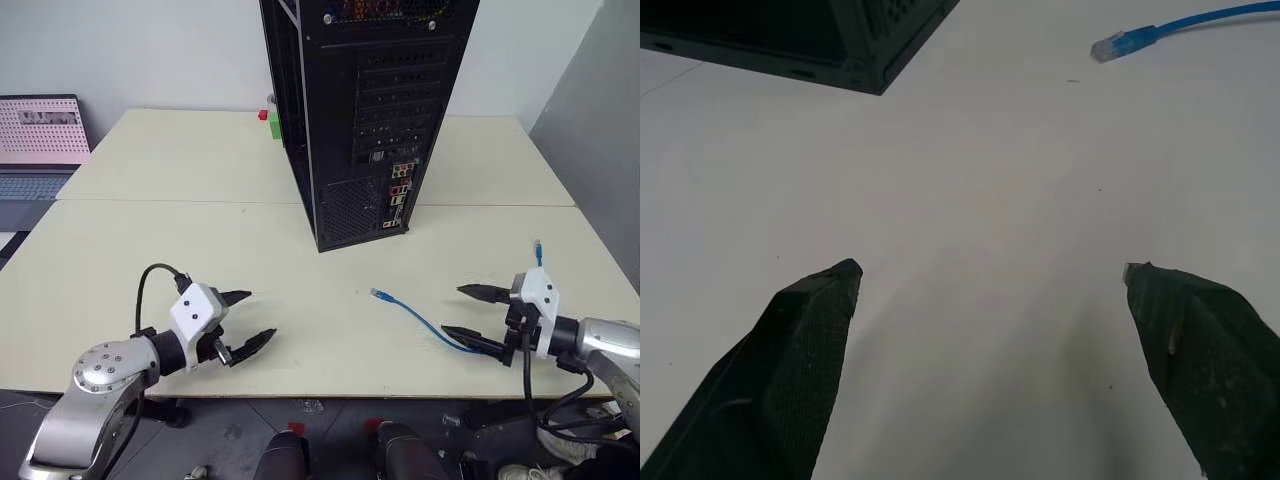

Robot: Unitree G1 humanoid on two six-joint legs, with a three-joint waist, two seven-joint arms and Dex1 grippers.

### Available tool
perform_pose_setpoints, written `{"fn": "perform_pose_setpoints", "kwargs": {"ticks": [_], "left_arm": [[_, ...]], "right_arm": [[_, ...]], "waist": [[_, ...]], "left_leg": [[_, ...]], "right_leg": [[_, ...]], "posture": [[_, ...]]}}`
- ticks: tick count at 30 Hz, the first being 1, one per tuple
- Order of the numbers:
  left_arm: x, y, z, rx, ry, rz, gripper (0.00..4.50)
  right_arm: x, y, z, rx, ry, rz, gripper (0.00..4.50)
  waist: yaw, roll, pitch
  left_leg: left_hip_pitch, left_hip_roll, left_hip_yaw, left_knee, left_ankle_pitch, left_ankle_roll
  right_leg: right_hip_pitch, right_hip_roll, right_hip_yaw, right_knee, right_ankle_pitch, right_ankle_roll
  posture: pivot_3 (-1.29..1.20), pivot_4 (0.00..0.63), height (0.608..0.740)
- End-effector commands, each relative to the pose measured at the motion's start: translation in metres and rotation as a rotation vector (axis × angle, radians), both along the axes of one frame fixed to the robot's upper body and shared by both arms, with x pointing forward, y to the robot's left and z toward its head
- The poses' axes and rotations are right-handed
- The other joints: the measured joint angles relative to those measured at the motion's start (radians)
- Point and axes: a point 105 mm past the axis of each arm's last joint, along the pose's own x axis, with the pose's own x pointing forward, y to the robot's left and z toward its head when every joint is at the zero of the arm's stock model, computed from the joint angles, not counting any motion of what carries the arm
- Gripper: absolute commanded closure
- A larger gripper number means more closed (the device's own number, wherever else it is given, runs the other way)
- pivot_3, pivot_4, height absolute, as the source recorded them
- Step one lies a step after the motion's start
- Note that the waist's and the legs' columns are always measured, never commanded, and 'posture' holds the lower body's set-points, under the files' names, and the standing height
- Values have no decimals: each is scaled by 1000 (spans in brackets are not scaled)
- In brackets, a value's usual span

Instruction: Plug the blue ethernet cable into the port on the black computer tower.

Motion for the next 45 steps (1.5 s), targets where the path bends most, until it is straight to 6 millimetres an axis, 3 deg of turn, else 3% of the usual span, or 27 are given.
{"fn": "perform_pose_setpoints", "kwargs": {"ticks": [1, 10, 19, 26, 35, 45], "left_arm": [[-7, -5, 12, -3, -43, -53, 14], [-13, -24, 4, -5, -38, -99, 14], [-12, -43, 6, -53, -13, -167, 14], [-14, -49, 12, -101, 9, -206, 14], [-14, -52, 11, -85, 10, -244, 0], [12, -62, 12, -46, -38, -331, 0]], "right_arm": [[0, 1, 5, -14, -36, 16, 100], [3, 16, -2, -16, -39, 14, 100], [34, 48, -31, 53, -35, -40, 100], [46, 50, -49, 35, -31, -51, 100], [37, 64, -50, 17, -51, 6, 2193], [35, 72, -41, 9, -65, 77, 4439]], "waist": [[0, 0, 0], [0, 0, 0], [0, -1, 0], [0, 0, 0], [-1, 0, 0], [-1, 0, 0]], "left_leg": [[0, 0, 0, 0, 0, 0], [0, 0, 0, 0, 0, 0], [0, 0, 0, 1, 0, 0], [0, 0, 0, 0, 0, 0], [0, 0, 0, 1, 0, 0], [0, -1, 0, 1, 0, 0]], "right_leg": [[0, 0, 0, 0, 0, 0], [0, 0, 0, 0, 0, 0], [0, 1, 0, 0, 0, 0], [0, 0, 1, 0, 0, -1], [0, 0, 1, 1, 0, 0], [0, 1, 0, 1, 0, -1]], "posture": [[0, 150, 740], [0, 150, 740], [0, 150, 740], [0, 150, 740], [0, 150, 740], [0, 150, 740]]}}
